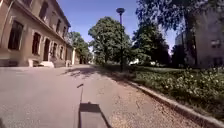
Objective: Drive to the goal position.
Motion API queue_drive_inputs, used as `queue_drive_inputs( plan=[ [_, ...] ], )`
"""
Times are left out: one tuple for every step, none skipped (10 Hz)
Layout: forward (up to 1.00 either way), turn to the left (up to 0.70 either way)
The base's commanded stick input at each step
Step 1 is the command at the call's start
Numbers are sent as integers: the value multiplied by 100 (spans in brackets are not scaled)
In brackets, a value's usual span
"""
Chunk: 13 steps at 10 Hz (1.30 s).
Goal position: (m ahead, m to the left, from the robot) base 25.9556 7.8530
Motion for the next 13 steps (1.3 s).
queue_drive_inputs(
  plan=[
    [70, 0],
    [70, 10],
    [70, 35],
    [70, 33],
    [70, 3],
    [70, 0],
    [70, 0],
    [70, 0],
    [70, 0],
    [70, 0],
    [70, 0],
    [70, 0],
    [70, 0]
  ],
)
